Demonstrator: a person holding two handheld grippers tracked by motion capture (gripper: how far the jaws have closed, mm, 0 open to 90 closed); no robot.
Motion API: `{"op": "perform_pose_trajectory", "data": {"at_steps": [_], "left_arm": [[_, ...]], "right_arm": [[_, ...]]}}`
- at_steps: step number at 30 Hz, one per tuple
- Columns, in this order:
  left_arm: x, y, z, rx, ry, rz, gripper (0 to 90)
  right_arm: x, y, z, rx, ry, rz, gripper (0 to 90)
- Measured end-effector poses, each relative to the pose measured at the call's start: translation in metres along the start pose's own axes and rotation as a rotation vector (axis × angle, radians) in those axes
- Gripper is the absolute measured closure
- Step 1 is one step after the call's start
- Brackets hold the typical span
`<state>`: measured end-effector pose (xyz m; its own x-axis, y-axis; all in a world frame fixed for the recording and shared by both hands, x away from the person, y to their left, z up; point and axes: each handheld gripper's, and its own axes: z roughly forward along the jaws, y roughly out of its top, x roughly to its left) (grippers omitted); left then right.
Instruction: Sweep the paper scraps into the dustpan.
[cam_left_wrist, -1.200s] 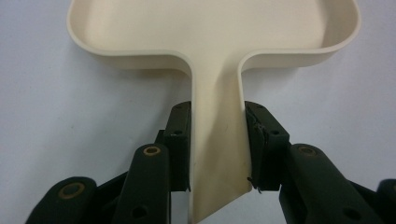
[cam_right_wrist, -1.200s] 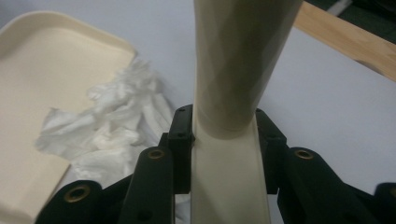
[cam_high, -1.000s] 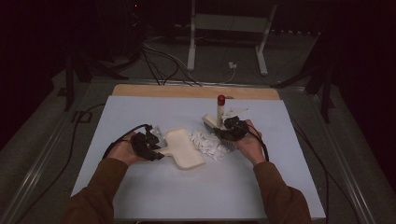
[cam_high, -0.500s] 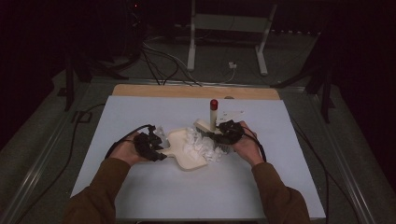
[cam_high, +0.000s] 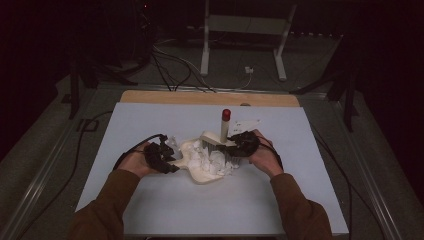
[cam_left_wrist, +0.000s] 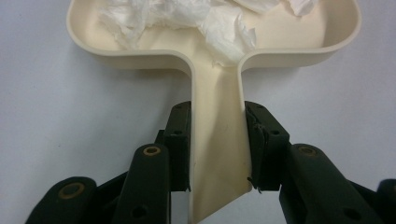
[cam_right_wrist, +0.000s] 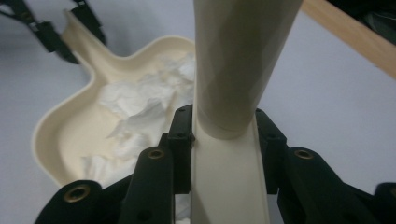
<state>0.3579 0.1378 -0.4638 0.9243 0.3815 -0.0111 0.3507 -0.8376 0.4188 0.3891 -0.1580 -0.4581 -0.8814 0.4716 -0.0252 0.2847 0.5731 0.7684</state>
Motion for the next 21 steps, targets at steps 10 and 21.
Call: {"op": "perform_pose_trajectory", "data": {"at_steps": [10,21], "left_arm": [[-0.001,0.000,0.000,0.006,-0.005,0.003,66.1],[-0.005,0.000,-0.001,0.019,-0.008,0.021,66.1]], "right_arm": [[-0.015,-0.004,-0.020,-0.019,-0.135,0.075,66.6],[-0.011,-0.021,-0.034,0.036,-0.246,0.177,66.6]]}}
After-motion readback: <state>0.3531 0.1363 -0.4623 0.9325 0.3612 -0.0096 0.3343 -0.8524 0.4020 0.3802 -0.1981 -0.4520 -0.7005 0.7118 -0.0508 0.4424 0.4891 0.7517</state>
